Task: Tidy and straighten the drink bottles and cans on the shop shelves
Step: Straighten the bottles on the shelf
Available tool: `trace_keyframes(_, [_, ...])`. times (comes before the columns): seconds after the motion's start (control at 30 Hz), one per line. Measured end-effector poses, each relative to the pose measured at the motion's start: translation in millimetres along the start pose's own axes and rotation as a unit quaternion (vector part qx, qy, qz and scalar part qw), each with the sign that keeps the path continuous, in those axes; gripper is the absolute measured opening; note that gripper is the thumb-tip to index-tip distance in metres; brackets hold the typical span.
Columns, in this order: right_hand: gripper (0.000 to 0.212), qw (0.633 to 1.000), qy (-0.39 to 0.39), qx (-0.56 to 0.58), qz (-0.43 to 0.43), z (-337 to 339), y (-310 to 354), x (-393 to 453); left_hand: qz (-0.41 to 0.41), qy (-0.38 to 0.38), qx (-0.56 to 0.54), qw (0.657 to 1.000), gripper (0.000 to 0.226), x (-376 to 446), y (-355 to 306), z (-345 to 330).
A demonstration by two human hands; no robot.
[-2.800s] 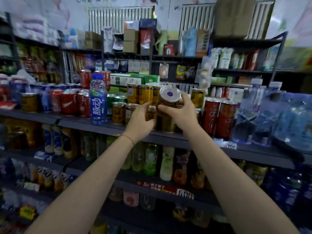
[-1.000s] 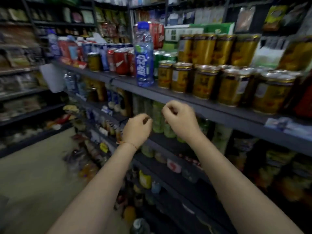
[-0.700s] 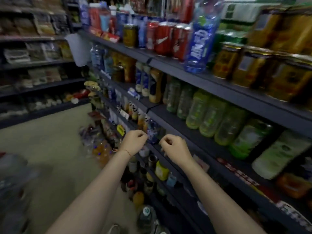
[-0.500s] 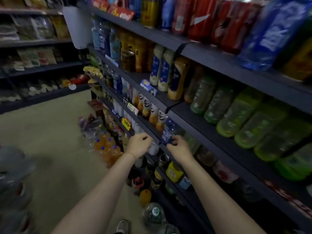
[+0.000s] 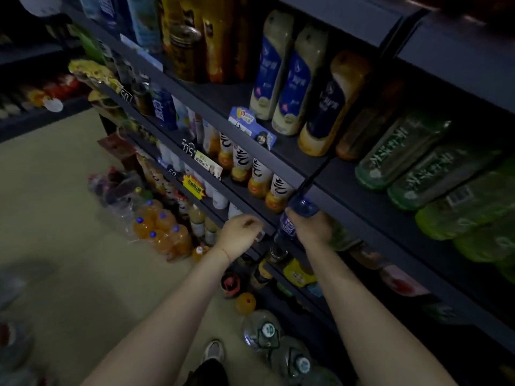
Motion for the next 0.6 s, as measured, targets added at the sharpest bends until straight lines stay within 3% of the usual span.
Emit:
trace_keyframes(0.13, [0.029,0.998,0.038,0.046,0.01,13,-13,-22,-0.001,0.019,-0.029,0.999,0.01,-12,-4,-15])
trace_keyframes(0.23, [0.013,0.988,0.109,0.108,-0.018,24,-24,-52,-0.013,0.086,-0.024,0.996,0.053,-31,-7,-33])
trace_keyframes(0.27, [0.011,0.983,0.13,0.124,-0.027,29,-30,-61,-0.017,0.113,-0.012,0.993,0.058,-41,-11,-40])
trace_keyframes(0.37, [0.015,0.971,0.19,0.137,-0.04,58,-44,-85,-0.014,0.17,-0.013,0.985,0.051,-75,-19,-69])
trace_keyframes(0.47, [0.019,0.965,0.216,0.145,-0.027,108,-68,-99,-0.007,0.166,-0.083,0.983,0.039,-117,-34,-113])
trace_keyframes(0.6, [0.059,0.97,0.196,0.139,-0.021,195,-118,-111,0.029,0.106,-0.229,0.967,0.04,-173,-51,-202])
Point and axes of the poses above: each hand's wrist, its own x-axis towards the middle knuckle, its own z-axis out of the back of the hand, y = z × x, the point moved 5 cm from there along x, towards the middle knuckle, and after that the axes turned 5 degrees about x, right-handed, at the moved point
